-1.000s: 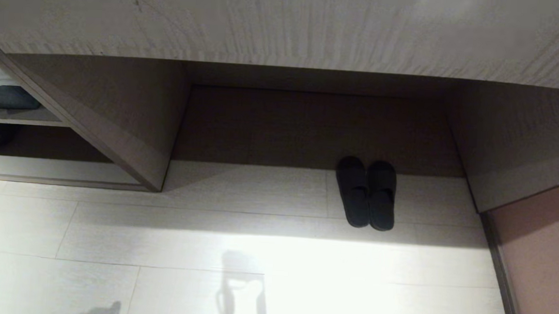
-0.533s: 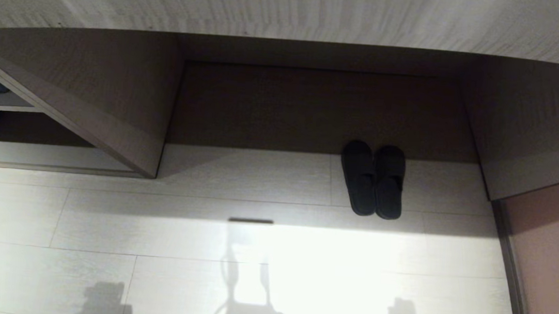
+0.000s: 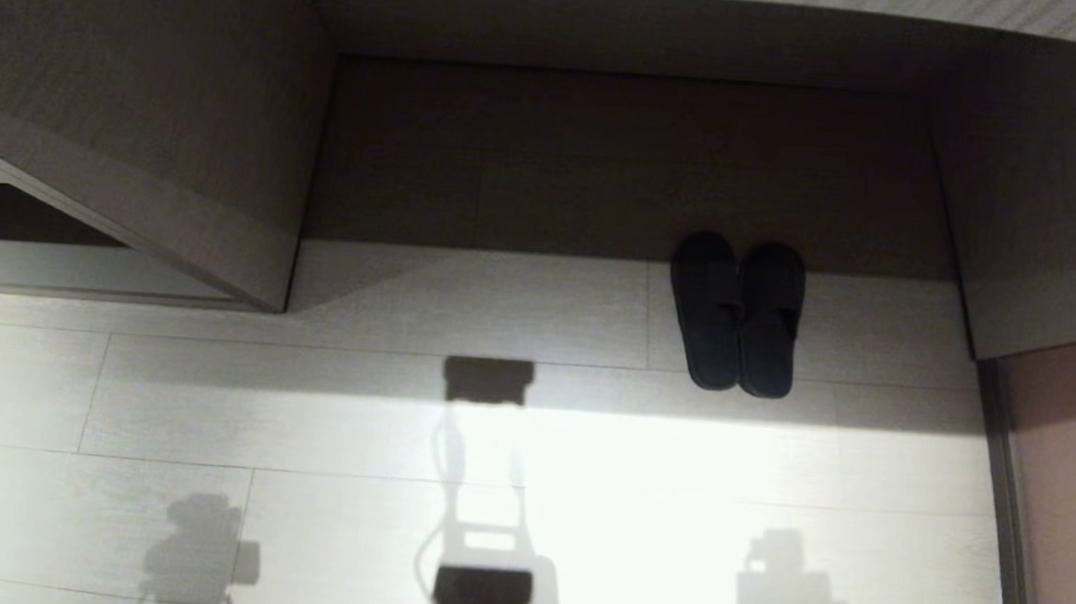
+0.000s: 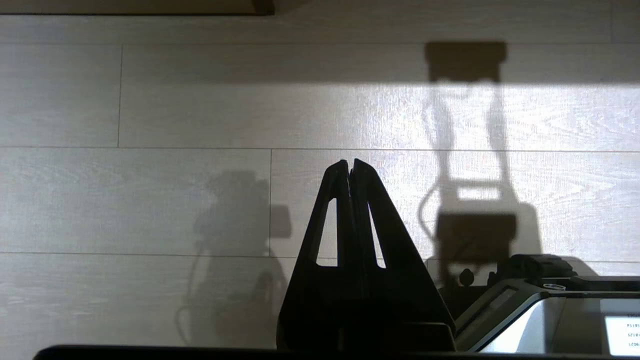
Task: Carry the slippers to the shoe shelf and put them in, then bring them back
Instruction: Pick up the slippers on the floor
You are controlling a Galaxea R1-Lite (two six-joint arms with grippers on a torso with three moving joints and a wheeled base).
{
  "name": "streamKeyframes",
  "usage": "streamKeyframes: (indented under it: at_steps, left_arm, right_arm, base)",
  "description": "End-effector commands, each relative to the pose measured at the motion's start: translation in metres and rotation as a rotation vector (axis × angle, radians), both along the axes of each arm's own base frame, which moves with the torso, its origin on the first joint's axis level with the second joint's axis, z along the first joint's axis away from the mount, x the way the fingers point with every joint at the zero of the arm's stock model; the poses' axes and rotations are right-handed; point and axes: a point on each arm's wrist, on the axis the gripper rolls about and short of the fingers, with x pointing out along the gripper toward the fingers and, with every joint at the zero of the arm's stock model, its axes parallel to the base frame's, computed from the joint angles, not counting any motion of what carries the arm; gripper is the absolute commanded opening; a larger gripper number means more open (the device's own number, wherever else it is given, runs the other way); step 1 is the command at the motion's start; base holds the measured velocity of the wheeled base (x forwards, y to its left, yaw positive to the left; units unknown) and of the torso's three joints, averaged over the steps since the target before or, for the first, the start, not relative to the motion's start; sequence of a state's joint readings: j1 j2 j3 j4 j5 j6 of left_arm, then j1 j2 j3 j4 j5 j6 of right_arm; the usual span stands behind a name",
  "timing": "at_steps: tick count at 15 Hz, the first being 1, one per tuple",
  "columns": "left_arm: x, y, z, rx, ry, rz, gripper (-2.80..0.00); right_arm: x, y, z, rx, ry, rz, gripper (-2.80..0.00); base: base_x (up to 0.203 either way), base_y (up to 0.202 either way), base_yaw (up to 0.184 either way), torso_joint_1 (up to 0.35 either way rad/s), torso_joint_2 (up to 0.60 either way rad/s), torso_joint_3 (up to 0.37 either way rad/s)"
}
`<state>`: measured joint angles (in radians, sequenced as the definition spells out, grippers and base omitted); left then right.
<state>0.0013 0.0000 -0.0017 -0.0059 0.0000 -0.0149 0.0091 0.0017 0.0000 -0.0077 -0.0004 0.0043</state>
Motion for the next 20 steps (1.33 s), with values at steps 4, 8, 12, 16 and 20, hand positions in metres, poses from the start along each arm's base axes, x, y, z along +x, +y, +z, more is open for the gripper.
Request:
streamKeyframes:
  at_steps: [4, 8, 12, 16, 20]
  left_arm:
    - [0.0001, 0.0000, 0.0000, 0.000, 0.001, 0.002, -2.80]
    - [0.0001, 0.0000, 0.0000, 0.000, 0.001, 0.000, -2.80]
    - [0.0001, 0.0000, 0.0000, 0.000, 0.001, 0.000, -2.80]
    - [0.0001, 0.0000, 0.0000, 0.000, 0.001, 0.000, -2.80]
    - [0.0001, 0.0000, 0.0000, 0.000, 0.001, 0.000, -2.80]
  right_arm:
    - [0.0001, 0.0000, -0.0004, 0.000, 0.001, 0.000, -2.80]
    - [0.0000, 0.0000, 0.0000, 0.000, 0.000, 0.002, -2.80]
    - [0.0001, 0.0000, -0.0003, 0.000, 0.001, 0.000, -2.80]
    - [0.0001, 0.0000, -0.0004, 0.000, 0.001, 0.000, -2.80]
    - [0.0001, 0.0000, -0.0004, 0.000, 0.001, 0.002, -2.80]
  base:
    - [0.000, 0.000, 0.000, 0.003, 0.00, -0.199]
    - [0.000, 0.000, 0.000, 0.002, 0.00, -0.196]
    - [0.000, 0.000, 0.000, 0.003, 0.00, -0.199]
    - [0.000, 0.000, 0.000, 0.001, 0.00, -0.197]
    - [0.000, 0.000, 0.000, 0.003, 0.00, -0.200]
